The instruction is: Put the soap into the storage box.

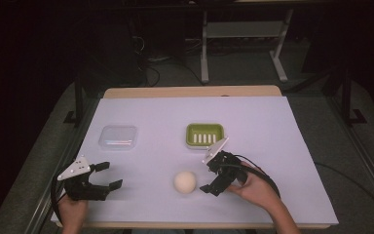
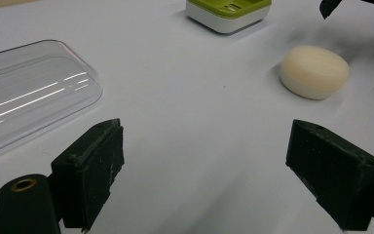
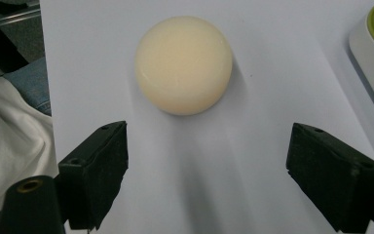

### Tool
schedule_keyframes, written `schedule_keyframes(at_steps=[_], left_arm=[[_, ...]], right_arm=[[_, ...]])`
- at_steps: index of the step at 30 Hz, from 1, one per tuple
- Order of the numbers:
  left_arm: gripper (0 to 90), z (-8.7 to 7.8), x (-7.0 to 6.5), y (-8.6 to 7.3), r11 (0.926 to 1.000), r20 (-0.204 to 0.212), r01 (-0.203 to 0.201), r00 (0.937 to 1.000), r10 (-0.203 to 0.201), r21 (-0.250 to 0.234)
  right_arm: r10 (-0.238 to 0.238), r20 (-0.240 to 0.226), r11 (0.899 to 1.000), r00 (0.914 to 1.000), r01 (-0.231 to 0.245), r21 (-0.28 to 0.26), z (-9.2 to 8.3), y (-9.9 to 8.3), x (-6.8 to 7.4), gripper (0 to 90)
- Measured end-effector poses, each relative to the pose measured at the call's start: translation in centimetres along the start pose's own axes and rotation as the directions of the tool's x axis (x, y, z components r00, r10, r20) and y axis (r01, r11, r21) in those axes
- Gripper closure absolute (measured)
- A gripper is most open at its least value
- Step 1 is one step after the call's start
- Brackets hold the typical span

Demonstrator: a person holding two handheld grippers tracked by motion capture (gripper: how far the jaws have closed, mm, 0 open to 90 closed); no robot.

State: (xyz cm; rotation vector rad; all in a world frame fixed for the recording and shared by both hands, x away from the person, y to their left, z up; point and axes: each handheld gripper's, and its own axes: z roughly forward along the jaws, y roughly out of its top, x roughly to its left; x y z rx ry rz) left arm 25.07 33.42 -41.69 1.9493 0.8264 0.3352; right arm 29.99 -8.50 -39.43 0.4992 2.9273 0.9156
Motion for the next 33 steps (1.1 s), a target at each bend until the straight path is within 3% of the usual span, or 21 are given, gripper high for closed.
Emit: schedule_keyframes(at_steps=[33], left_arm=[[13.2,0.0,0.0,0.0,1.0000,-0.004,0.000,1.0000,0.000,-0.002]], right_arm=[[-0.058,-0.028,0.997,0.9979,0.059,0.044,2.0,3.6,0.5,14.5]])
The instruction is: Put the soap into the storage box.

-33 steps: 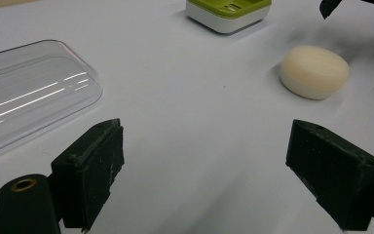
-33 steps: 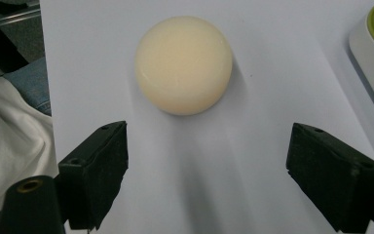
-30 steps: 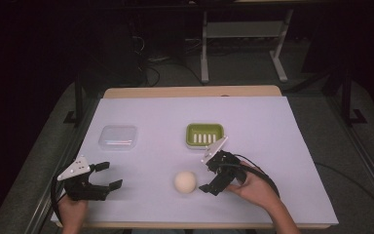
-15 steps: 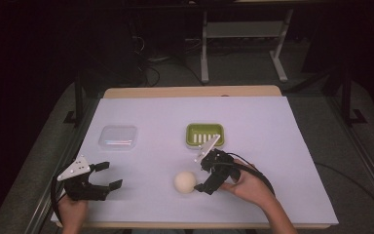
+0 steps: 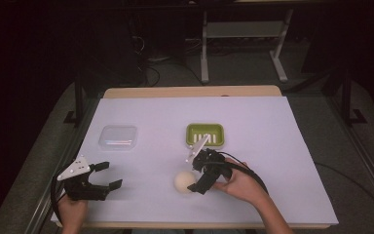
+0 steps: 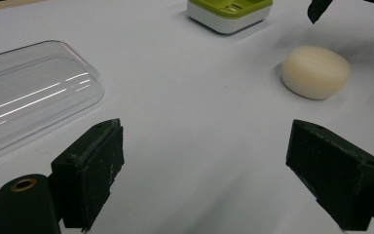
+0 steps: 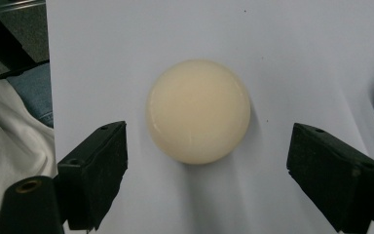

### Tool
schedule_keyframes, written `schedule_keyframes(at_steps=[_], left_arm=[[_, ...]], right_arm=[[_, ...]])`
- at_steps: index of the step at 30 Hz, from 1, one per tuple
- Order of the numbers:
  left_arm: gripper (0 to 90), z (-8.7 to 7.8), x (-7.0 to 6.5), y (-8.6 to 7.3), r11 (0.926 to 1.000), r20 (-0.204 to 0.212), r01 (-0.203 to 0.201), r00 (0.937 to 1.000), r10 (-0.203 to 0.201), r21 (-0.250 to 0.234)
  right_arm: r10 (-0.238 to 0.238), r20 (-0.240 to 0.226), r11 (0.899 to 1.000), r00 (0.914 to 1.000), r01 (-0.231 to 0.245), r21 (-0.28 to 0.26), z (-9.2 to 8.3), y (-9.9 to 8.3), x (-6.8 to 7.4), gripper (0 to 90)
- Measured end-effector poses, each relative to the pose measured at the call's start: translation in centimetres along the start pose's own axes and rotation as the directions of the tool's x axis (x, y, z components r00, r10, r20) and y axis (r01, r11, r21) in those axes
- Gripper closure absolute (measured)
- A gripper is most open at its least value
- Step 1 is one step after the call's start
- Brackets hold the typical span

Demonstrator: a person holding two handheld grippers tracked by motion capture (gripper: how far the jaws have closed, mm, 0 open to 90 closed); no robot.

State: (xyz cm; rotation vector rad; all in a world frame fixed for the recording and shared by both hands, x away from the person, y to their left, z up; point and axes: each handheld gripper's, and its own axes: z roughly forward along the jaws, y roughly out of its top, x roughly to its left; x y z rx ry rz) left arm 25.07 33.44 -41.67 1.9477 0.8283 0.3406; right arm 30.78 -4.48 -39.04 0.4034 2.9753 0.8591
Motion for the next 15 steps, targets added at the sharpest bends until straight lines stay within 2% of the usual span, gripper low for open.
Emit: schedule_keyframes(at_steps=[15], left_arm=[[13.2,0.0,0.0,0.0,1.0000,0.000,-0.001,1.0000,0.001,0.000]], right_arm=[[-0.016,0.000,0.999,0.9999,0.016,0.034,1.5,1.0,0.2,14.5]])
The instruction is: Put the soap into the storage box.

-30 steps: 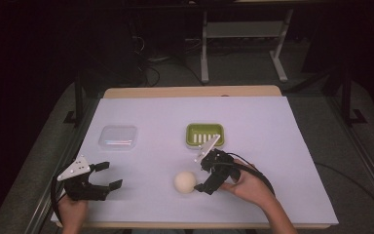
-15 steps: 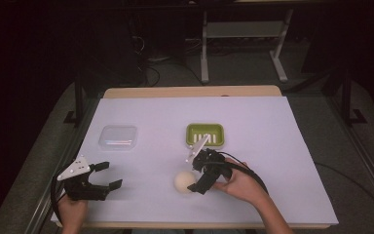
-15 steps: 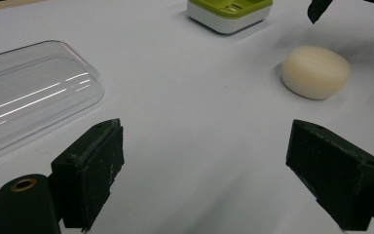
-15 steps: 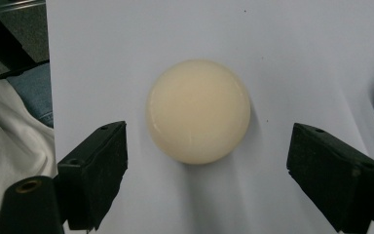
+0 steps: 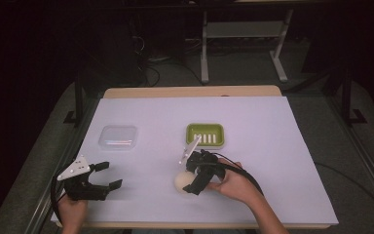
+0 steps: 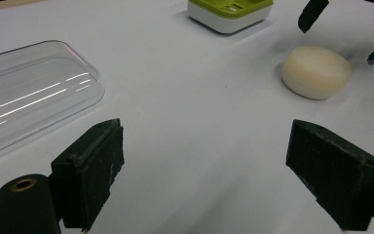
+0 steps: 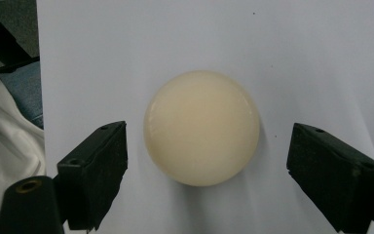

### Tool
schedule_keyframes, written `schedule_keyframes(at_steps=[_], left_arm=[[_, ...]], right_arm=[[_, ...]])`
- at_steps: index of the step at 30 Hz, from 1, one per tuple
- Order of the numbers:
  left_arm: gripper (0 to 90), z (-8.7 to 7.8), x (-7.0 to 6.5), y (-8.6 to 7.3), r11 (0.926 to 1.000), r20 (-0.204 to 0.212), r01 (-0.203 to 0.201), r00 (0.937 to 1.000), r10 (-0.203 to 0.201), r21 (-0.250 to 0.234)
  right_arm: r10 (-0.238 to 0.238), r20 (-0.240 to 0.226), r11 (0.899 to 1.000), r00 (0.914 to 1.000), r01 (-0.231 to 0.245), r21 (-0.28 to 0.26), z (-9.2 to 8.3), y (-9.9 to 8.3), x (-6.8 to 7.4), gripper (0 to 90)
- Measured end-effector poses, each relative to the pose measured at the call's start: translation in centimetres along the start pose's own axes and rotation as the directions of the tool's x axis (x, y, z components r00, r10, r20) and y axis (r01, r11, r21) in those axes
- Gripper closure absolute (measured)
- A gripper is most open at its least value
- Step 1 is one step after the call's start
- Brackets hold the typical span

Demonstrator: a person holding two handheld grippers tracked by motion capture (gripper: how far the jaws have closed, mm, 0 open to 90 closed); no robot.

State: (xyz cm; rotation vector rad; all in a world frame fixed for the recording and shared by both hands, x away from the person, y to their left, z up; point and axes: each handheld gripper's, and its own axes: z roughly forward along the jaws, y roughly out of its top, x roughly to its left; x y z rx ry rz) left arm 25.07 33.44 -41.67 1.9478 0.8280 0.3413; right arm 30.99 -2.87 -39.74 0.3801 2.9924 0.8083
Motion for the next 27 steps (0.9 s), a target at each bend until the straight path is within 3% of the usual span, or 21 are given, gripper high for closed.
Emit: schedule_keyframes(at_steps=[27], left_arm=[[13.2,0.0,0.0,0.0,1.0000,0.000,0.005,1.0000,-0.005,-0.001]], right_arm=[[0.015,-0.015,0.998,0.9998,-0.014,0.056,2.5,0.8,0.1,14.5]])
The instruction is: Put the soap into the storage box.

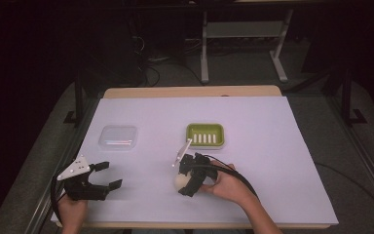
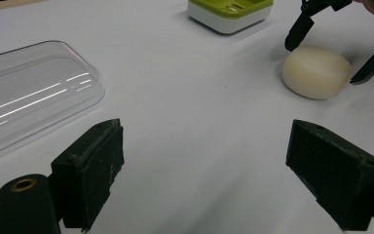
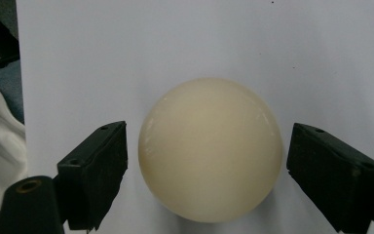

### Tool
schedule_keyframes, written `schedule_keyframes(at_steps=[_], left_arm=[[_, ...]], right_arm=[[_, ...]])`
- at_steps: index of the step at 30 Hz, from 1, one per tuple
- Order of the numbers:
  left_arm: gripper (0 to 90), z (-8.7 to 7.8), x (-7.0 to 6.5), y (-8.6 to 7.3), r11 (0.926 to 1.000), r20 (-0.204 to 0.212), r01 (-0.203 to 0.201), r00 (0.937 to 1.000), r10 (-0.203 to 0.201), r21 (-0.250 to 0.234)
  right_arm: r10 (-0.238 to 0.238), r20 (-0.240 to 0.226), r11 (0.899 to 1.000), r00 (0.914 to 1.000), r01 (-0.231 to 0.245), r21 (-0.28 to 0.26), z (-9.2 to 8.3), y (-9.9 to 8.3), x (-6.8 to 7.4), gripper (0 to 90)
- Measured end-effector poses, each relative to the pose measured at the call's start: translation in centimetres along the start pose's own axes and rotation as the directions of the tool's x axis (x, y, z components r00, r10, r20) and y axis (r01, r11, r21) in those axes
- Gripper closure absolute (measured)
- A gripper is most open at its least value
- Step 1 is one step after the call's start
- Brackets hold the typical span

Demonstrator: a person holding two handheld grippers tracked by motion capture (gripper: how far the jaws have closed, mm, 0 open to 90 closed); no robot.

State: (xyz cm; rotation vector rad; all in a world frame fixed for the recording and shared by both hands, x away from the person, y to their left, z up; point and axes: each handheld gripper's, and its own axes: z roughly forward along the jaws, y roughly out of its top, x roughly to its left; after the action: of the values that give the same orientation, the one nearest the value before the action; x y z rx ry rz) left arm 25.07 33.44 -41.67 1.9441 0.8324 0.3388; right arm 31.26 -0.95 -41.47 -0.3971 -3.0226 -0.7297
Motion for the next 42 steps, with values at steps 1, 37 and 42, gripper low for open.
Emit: schedule_keyframes(at_steps=[1,37,42], left_arm=[[13.2,0.0,0.0,0.0,1.0000,0.001,0.001,1.0000,-0.001,-0.001],[13.2,0.0,0.0,0.0,1.0000,0.001,-0.003,1.0000,0.003,-0.004],[13.2,-0.1,0.0,0.0,1.0000,0.000,-0.002,1.0000,0.002,-0.003]], right_arm=[[-0.001,-0.005,1.000,1.0000,0.001,0.002,0.1,0.0,0.0,14.5],[-0.026,0.014,0.998,0.9996,0.025,0.064,1.5,0.2,0.2,23.4],[-0.025,0.011,0.997,0.9996,0.024,0.069,1.5,0.2,0.2,23.5]])
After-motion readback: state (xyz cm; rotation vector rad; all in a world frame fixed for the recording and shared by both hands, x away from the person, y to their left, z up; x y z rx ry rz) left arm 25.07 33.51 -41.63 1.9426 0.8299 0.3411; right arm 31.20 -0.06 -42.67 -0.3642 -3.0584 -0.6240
